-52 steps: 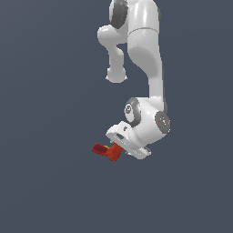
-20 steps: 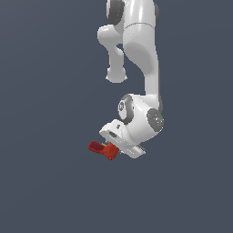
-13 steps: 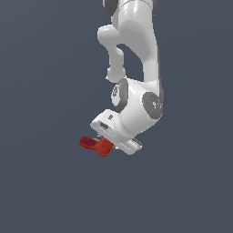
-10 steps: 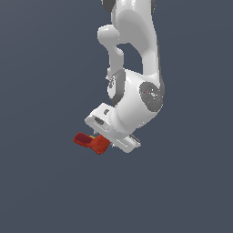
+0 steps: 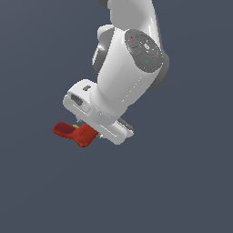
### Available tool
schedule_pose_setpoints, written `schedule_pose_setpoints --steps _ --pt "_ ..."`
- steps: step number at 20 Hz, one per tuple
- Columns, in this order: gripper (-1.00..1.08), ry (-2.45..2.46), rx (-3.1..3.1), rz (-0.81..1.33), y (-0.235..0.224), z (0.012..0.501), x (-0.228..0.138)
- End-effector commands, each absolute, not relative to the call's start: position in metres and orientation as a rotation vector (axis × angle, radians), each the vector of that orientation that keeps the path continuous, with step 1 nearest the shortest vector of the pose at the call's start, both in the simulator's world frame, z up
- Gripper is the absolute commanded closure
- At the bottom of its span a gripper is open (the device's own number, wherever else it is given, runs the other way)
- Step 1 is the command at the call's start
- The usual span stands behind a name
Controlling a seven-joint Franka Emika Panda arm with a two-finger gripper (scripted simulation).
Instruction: Pick up the object and move it to a goal position.
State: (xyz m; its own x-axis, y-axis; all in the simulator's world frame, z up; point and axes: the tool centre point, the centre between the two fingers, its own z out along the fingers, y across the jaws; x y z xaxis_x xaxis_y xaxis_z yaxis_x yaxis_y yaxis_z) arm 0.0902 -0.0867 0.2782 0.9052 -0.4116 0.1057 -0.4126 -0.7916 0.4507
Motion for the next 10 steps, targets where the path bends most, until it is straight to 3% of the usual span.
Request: schedule_pose_setpoints --steps 1,10 --pt "1.08 -0.596 2.593 0.007 -0.094 0.301 0.094" --pt "1.08 -0.595 2.592 0.007 -0.106 0.335 0.101"
